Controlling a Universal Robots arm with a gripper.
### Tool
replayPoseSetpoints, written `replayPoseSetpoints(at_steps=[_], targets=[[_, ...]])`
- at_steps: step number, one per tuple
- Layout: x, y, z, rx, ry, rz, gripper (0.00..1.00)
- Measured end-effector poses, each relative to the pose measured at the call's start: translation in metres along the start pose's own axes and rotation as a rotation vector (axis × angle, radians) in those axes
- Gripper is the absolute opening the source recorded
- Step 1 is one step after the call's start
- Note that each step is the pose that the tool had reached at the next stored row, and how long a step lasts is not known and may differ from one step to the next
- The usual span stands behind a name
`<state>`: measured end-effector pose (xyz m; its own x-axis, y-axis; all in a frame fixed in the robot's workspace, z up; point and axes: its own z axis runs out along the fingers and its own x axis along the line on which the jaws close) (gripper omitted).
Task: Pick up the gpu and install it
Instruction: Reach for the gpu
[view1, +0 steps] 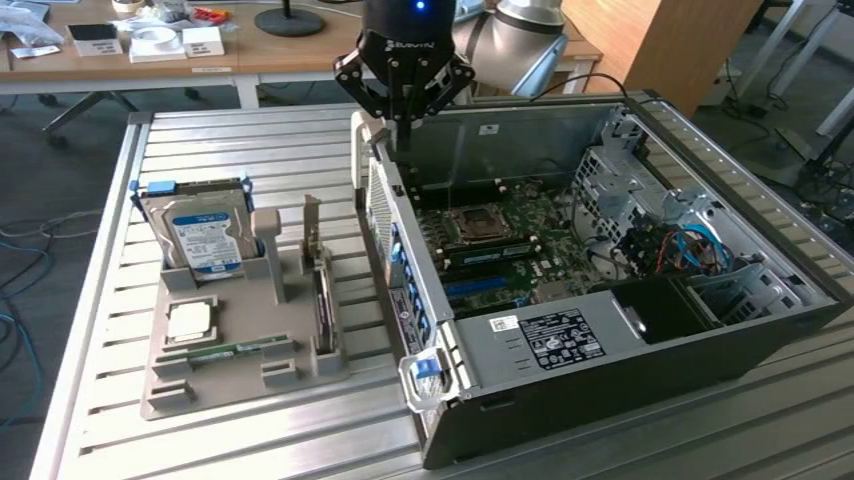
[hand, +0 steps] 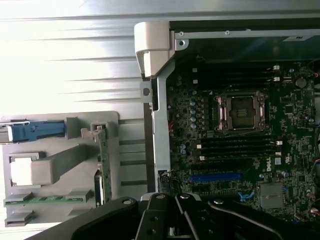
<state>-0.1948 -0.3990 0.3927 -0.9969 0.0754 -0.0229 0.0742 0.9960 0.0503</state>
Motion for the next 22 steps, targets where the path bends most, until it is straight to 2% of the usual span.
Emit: replayPoseSetpoints(at_steps=[22], targets=[[0.027,-0.0021,-0.0005,0.0,0.0,0.0,0.11]])
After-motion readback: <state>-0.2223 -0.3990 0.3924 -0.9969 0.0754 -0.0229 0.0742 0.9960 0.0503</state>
